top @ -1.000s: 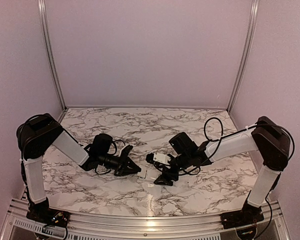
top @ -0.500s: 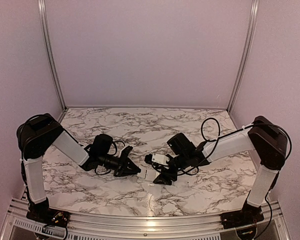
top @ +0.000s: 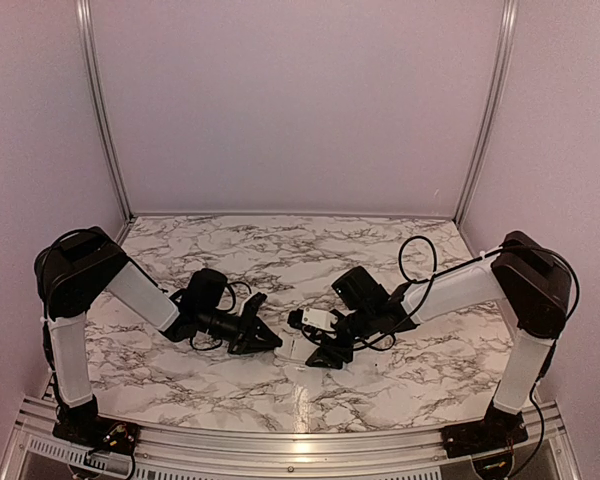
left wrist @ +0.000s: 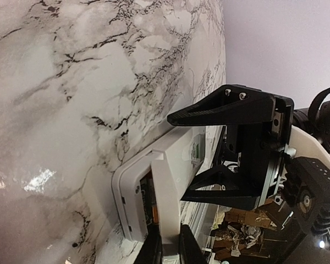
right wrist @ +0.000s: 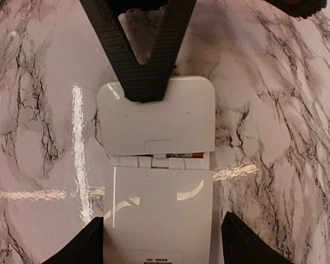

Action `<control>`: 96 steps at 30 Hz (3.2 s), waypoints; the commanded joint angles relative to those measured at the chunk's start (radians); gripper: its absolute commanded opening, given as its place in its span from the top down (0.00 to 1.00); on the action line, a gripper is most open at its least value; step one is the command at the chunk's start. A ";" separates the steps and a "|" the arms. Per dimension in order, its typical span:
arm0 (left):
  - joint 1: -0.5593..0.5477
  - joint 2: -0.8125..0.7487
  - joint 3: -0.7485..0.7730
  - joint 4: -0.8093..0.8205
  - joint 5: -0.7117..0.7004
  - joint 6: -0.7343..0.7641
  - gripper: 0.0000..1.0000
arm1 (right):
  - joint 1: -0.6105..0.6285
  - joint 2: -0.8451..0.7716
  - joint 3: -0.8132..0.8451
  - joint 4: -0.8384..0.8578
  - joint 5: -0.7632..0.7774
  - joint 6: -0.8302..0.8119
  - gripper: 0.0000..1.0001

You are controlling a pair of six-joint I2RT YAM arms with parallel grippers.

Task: Load the batteries into the remote control
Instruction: Hold the remote control without the battery cover at the center of the board, then load the battery cover onto the remote control without the battery cover.

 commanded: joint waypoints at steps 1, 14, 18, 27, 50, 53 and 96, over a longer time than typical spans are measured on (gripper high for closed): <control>-0.002 0.010 0.014 -0.124 -0.073 0.034 0.94 | 0.010 0.003 0.028 -0.003 0.006 0.000 0.32; -0.002 -0.042 0.066 -0.339 -0.180 0.137 0.80 | 0.011 0.003 0.028 -0.009 0.004 -0.004 0.34; -0.002 -0.045 0.073 -0.359 -0.191 0.148 0.78 | 0.011 0.002 0.028 -0.011 0.005 -0.005 0.34; -0.011 -0.055 0.094 -0.408 -0.197 0.196 0.71 | 0.011 0.005 0.033 -0.012 0.005 -0.003 0.34; -0.094 0.011 0.204 -0.722 -0.394 0.345 0.75 | 0.011 0.010 0.029 0.003 0.007 0.012 0.40; -0.105 0.020 0.204 -0.737 -0.408 0.351 0.75 | 0.011 0.012 0.028 0.009 0.007 0.015 0.42; -0.191 0.084 0.165 -0.824 -0.521 0.380 1.00 | 0.011 0.016 -0.002 0.068 -0.002 0.049 0.64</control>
